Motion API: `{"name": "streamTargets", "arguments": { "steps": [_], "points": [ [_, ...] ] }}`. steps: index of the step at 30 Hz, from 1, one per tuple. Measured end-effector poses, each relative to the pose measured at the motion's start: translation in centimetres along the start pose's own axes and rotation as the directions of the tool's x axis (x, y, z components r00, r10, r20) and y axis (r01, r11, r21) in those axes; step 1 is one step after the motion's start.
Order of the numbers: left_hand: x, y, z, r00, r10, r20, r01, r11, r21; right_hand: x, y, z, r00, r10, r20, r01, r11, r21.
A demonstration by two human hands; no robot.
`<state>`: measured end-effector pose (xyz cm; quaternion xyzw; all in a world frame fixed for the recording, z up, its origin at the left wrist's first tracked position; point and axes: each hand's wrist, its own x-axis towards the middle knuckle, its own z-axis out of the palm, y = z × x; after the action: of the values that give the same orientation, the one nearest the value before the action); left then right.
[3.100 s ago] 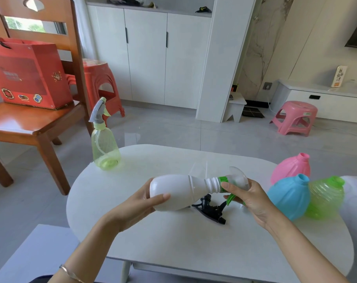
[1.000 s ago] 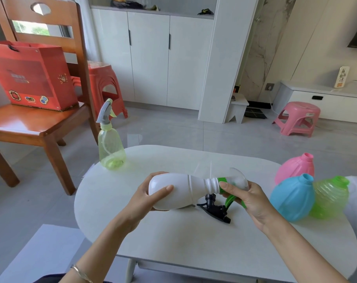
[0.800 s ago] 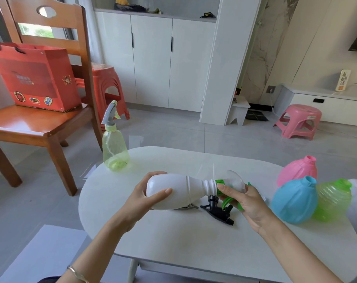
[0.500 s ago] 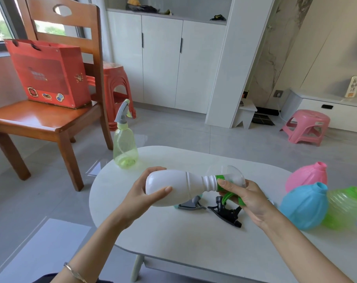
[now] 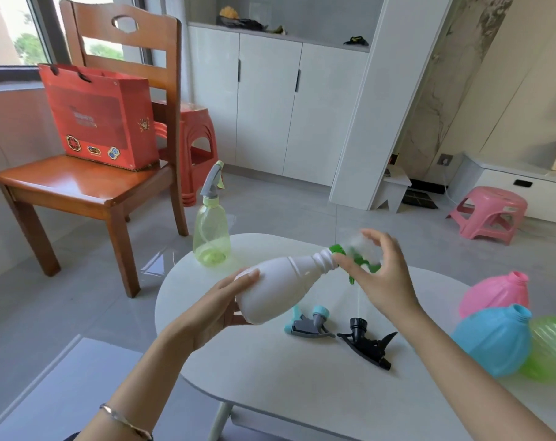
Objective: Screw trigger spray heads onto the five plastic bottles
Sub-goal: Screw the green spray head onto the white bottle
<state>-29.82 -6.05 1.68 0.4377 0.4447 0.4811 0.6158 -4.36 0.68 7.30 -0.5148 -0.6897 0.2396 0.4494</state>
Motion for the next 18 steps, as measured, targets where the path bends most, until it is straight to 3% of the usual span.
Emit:
{"name": "streamTargets", "arguments": {
  "steps": [2, 3, 4, 6, 8, 10, 12, 18],
  "points": [
    [0.2, 0.0, 0.2, 0.994, 0.072, -0.081, -0.073, 0.997, -0.014, -0.4, -1.1, 1.3, 0.976, -0.158, -0.149, 0.155, 0.987, -0.03],
    [0.3, 0.0, 0.3, 0.987, 0.11, -0.119, -0.114, 0.993, -0.025, -0.7, -1.8, 2.1, 0.973, -0.171, -0.152, 0.173, 0.985, 0.002],
    [0.4, 0.0, 0.4, 0.978, 0.144, -0.153, -0.151, 0.988, -0.035, -0.9, -2.3, 3.0, 0.985, -0.125, -0.115, 0.133, 0.99, 0.056],
    [0.5, 0.2, 0.4, 0.957, 0.2, -0.208, -0.215, 0.975, -0.052, -1.1, -3.5, 4.8, 0.993, 0.102, 0.054, -0.111, 0.973, 0.203],
    [0.6, 0.4, 0.4, 0.933, 0.248, -0.261, -0.266, 0.963, -0.037, -0.8, -4.5, 6.5, 0.897, 0.32, 0.306, -0.408, 0.866, 0.289],
    [0.6, 0.4, 0.4, 0.904, 0.296, -0.31, -0.304, 0.953, 0.024, -0.2, -5.4, 7.9, 0.786, 0.373, 0.492, -0.561, 0.764, 0.318],
    [0.6, 0.4, 0.3, 0.874, 0.343, -0.343, -0.332, 0.939, 0.09, 0.3, -6.0, 9.1, 0.739, 0.353, 0.574, -0.614, 0.704, 0.357],
    [1.0, -0.1, -0.9, 0.827, 0.433, -0.36, -0.396, 0.902, 0.175, 1.5, -6.3, 12.0, 0.736, 0.368, 0.569, -0.631, 0.677, 0.378]
  ]
}}
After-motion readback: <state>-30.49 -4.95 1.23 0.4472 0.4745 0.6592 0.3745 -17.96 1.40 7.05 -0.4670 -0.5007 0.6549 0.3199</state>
